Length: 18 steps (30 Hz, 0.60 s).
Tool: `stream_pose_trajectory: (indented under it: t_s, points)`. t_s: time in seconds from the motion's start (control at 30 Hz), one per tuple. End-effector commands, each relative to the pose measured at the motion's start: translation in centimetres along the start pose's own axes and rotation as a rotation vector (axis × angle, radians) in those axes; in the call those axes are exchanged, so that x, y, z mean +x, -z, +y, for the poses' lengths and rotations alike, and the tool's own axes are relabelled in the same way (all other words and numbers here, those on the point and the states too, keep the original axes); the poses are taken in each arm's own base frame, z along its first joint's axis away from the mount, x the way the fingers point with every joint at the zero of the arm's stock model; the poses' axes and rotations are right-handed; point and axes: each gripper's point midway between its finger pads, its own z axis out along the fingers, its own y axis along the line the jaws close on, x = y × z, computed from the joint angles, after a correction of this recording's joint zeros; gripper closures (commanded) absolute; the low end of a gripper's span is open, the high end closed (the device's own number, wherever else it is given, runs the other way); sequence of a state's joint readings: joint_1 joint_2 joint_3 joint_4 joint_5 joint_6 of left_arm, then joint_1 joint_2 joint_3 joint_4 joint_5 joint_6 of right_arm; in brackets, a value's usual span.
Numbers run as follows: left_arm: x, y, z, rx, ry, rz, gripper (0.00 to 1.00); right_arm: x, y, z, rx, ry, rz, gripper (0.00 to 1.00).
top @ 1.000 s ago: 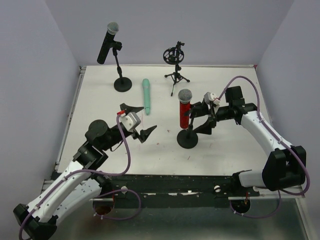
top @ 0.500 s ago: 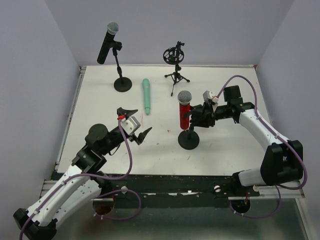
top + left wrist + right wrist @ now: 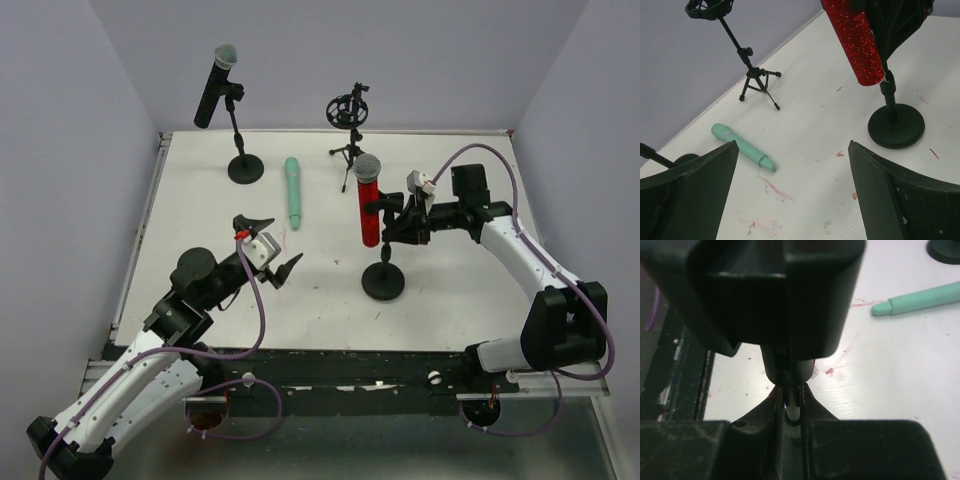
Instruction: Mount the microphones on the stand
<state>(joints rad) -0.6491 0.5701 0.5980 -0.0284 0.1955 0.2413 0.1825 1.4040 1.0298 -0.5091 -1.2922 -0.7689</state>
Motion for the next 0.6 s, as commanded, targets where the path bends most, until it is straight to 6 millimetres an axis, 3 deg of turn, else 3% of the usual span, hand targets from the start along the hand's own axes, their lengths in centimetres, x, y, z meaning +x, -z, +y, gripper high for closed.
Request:
stream_pose_trajectory:
  t_s: [0.0,0.1,0.57]
  points:
    - [-0.3,0.3,0.9,-0.043,-0.017,-0.002,0.02,-4.1,2.7,-4.9,0.206,0.089,-0.035,0.92]
    - [-0.3,0.4,1.0,-0.05,-0.018,-0.004,0.02,-5.5,5.4,-8.3,0.314,0.094,-0.05,0.92]
    - [0.6,0.1,1.3,-0.068,-0.02,0.028,0.02,-7.4,19.2,-24.4,0.936,0.214,-0.184,0.92]
